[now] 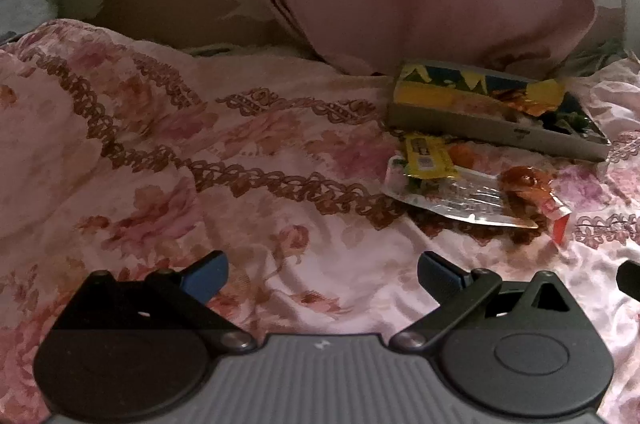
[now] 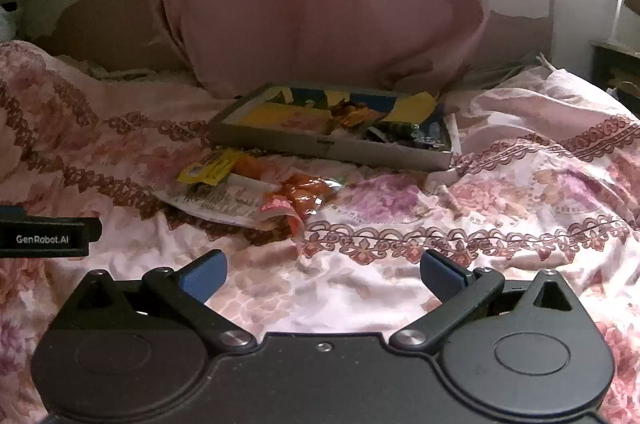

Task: Organize snacks
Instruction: 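Withdraw both open grippers from the box back over the bedspread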

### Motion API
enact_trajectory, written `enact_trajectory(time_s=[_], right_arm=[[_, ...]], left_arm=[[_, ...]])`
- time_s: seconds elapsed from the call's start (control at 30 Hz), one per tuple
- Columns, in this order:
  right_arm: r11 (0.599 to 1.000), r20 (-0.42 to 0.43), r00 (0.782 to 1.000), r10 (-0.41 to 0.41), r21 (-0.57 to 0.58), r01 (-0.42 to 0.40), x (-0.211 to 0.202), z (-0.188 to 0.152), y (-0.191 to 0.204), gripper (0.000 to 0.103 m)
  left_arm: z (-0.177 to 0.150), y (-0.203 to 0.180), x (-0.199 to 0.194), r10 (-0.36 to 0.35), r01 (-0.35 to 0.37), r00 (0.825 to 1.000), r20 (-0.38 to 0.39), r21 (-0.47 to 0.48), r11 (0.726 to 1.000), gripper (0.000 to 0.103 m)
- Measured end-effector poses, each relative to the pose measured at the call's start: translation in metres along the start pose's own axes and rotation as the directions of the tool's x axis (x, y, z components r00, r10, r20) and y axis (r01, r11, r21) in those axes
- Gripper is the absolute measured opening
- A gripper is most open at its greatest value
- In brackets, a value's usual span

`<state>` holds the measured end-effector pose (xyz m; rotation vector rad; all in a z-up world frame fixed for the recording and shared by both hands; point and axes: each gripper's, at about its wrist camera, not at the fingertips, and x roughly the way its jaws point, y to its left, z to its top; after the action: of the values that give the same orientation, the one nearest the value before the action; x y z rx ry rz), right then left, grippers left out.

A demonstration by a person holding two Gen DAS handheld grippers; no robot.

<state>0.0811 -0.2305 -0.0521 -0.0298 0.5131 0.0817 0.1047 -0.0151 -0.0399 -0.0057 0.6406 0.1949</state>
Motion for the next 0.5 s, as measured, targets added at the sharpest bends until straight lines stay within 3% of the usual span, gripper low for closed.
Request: enact_trajectory(time_s=[0.5], right_arm=[[0.999,-0.020,1.000,0.019,-0.036,-0.020,0.0064,-0.0013,0.0085,0.102]], left_arm=[[0.0009,0.0016,0.0018,0.017,-0.017,1.000,-0.001,-0.003,1.000,0.103]])
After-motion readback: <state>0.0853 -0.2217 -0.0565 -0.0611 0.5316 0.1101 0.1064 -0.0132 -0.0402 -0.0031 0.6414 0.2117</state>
